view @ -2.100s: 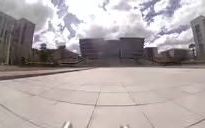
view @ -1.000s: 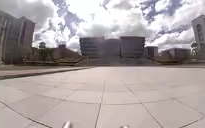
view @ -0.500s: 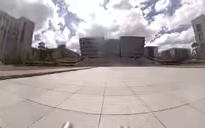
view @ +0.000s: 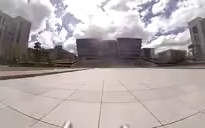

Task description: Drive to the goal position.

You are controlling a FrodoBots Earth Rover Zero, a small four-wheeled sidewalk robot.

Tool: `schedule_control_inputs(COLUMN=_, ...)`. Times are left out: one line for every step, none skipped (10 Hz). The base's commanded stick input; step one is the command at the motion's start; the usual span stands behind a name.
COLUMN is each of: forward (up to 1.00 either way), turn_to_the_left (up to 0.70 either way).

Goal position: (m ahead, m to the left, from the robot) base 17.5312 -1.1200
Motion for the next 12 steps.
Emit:
schedule_control_inputs(forward=0.70, turn_to_the_left=0.00)
schedule_control_inputs(forward=0.70, turn_to_the_left=0.00)
schedule_control_inputs(forward=0.70, turn_to_the_left=0.00)
schedule_control_inputs(forward=0.70, turn_to_the_left=0.00)
schedule_control_inputs(forward=0.70, turn_to_the_left=0.00)
schedule_control_inputs(forward=0.70, turn_to_the_left=0.00)
schedule_control_inputs(forward=0.70, turn_to_the_left=0.00)
schedule_control_inputs(forward=0.70, turn_to_the_left=0.00)
schedule_control_inputs(forward=0.70, turn_to_the_left=0.00)
schedule_control_inputs(forward=0.70, turn_to_the_left=-0.02)
schedule_control_inputs(forward=0.70, turn_to_the_left=-0.04)
schedule_control_inputs(forward=0.70, turn_to_the_left=-0.07)
